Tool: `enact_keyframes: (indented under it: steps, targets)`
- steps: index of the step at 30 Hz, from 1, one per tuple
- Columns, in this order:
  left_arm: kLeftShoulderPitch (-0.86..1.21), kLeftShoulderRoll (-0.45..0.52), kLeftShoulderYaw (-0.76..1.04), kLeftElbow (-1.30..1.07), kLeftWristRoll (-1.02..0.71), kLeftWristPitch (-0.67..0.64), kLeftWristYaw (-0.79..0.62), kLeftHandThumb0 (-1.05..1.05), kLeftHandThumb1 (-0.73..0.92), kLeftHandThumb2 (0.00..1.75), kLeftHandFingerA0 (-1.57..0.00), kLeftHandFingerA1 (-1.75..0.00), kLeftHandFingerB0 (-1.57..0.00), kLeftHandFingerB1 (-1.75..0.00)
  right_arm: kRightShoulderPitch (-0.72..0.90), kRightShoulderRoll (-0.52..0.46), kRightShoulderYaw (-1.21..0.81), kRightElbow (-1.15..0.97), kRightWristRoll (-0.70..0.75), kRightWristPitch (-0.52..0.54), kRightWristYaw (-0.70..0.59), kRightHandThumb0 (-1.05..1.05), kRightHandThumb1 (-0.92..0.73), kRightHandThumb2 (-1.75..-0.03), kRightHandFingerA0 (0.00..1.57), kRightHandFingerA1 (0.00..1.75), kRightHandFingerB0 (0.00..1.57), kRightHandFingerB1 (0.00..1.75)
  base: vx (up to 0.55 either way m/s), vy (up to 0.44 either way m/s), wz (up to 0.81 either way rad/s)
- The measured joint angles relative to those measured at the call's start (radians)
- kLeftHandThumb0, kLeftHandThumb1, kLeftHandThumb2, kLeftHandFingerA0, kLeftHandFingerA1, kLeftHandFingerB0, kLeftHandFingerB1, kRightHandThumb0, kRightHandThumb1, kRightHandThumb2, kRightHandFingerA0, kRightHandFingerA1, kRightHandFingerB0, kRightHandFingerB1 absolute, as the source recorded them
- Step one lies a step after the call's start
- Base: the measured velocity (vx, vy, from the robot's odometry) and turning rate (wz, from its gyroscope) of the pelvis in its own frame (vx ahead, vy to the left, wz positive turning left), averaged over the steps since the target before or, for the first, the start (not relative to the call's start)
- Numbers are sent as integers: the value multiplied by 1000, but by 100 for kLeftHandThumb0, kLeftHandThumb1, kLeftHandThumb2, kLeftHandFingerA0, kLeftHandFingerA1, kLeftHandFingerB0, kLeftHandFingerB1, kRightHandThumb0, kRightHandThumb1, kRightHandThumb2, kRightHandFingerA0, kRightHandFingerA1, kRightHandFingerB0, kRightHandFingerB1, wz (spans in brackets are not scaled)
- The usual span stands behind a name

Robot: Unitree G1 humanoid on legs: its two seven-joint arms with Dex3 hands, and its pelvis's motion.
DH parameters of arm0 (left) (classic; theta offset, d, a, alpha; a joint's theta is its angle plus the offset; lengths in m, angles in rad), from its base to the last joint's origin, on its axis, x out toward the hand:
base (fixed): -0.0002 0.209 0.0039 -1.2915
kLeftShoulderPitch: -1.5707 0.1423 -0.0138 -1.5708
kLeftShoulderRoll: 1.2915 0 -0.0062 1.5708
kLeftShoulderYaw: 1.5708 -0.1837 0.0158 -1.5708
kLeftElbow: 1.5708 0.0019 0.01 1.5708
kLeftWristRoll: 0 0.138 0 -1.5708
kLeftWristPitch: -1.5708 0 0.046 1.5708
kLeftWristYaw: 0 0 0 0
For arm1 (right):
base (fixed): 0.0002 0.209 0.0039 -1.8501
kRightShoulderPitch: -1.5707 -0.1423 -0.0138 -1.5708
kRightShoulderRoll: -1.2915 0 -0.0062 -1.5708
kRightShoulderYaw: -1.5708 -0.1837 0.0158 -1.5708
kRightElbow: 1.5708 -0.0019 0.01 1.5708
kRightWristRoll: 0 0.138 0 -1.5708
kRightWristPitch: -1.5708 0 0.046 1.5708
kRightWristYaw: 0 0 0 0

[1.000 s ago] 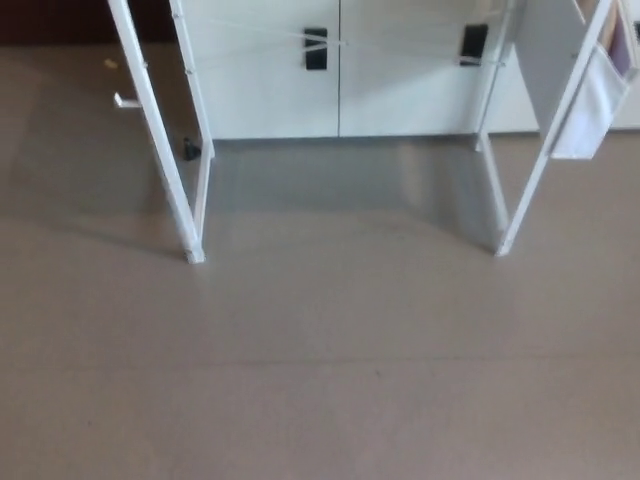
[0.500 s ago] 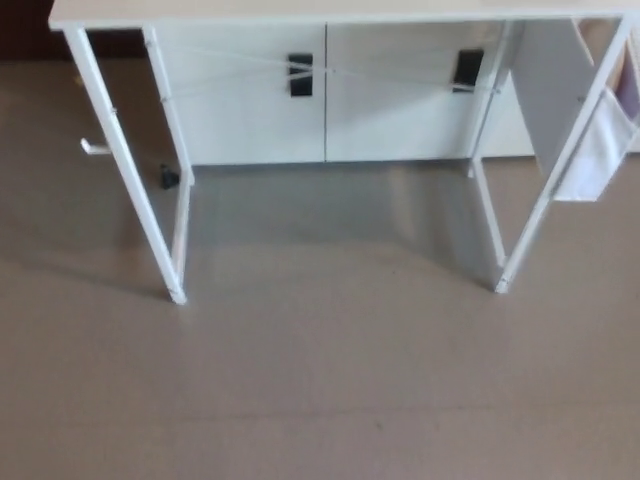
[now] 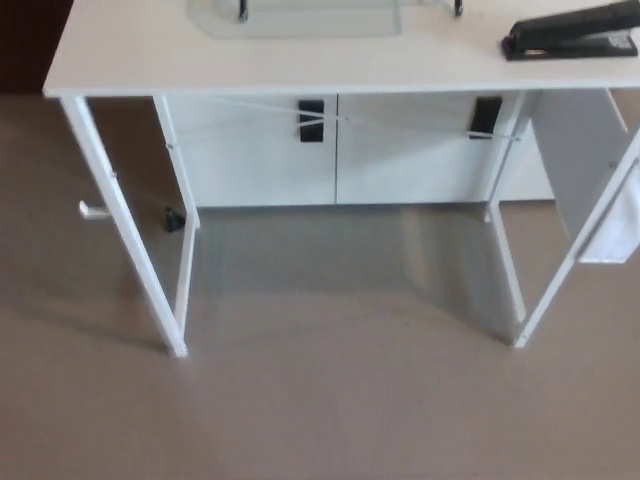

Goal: The robot walks towards a desk on which a file tray is kept in the middle and a stapler is kept to its right. The robot lifts the stapler using its right hand and places it on the file tray.

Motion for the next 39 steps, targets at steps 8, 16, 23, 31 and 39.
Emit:
enact_keyframes:
  steps: [8,16,23,31,39]
  targets:
    - [-5,0,-4,12,9,-2,-1,-70,67,95,-20,-52,-12,-44,-8,-2,-9,15,1,-10,4,-45,-60,-58,24,40,0,24,226,-28,-9]
    - [-7,9,-4,1,13,-6,-2,-70,67,94,-21,-52,-14,-44,-15,9,-16,16,6,-19,4,-48,-58,-57,19,36,2,24,317,199,-8]
    - [-8,11,-1,4,13,-7,-2,-70,66,95,-22,-55,-13,-46,-19,9,-15,30,5,-19,3,-44,-61,-58,24,40,0,20,253,39,7]
    - [-14,6,4,3,13,-7,-2,-70,67,95,-18,-51,-11,-44,-21,6,-27,23,24,-9,24,-51,-42,-78,12,49,0,19,315,-139,13]
    - [-3,2,5,3,13,-7,-2,-68,67,95,-19,-53,-12,-45,-26,-10,-12,44,27,-11,37,-54,-43,-77,14,48,0,16,265,-20,-10]
